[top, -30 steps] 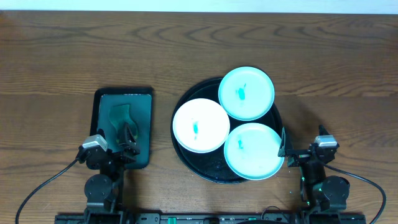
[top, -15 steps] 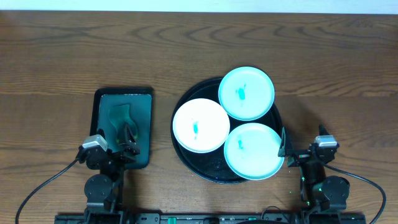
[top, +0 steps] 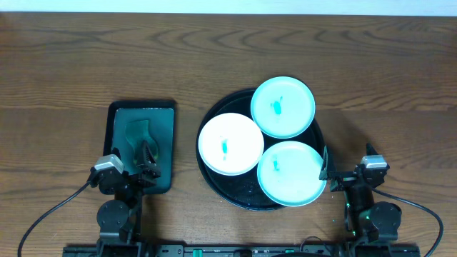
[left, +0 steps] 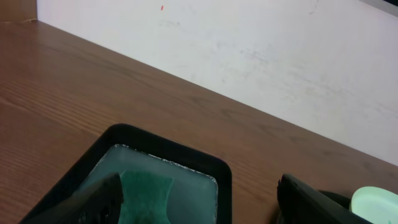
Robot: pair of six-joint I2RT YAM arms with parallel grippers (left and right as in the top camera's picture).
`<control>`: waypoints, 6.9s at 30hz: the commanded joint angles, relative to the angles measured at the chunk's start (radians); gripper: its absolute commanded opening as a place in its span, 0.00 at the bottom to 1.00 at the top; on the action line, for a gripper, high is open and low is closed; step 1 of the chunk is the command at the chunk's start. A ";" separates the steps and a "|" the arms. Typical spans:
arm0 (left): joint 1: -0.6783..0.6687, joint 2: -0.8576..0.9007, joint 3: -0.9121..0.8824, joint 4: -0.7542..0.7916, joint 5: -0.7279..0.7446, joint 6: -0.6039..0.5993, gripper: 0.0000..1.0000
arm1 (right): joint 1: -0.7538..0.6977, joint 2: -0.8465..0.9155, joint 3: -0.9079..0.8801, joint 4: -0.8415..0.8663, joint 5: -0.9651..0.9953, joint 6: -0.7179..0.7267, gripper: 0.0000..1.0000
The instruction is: Clean dirty plates on tray and stack at the side
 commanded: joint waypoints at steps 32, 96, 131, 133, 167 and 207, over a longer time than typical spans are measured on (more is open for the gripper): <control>0.003 0.866 0.605 -0.276 0.058 -0.062 0.80 | 0.011 -0.005 -0.001 -0.005 0.006 0.003 0.99; 0.003 1.464 1.315 -1.021 0.174 0.008 0.80 | 0.107 1.423 1.484 -1.102 -0.431 -0.105 0.99; 0.003 1.464 1.315 -1.021 0.174 0.008 0.80 | 0.466 1.853 1.378 -0.981 -0.274 0.265 0.68; 0.003 1.464 1.315 -1.021 0.174 0.008 0.80 | 0.483 1.853 1.352 -0.951 -0.266 0.280 0.68; 0.003 1.464 1.315 -1.022 0.174 0.008 0.80 | 0.493 1.857 1.150 -0.614 -0.124 0.402 0.26; 0.026 1.646 1.160 -0.837 0.052 0.030 0.50 | 0.495 1.857 1.084 -0.532 -0.125 0.413 0.01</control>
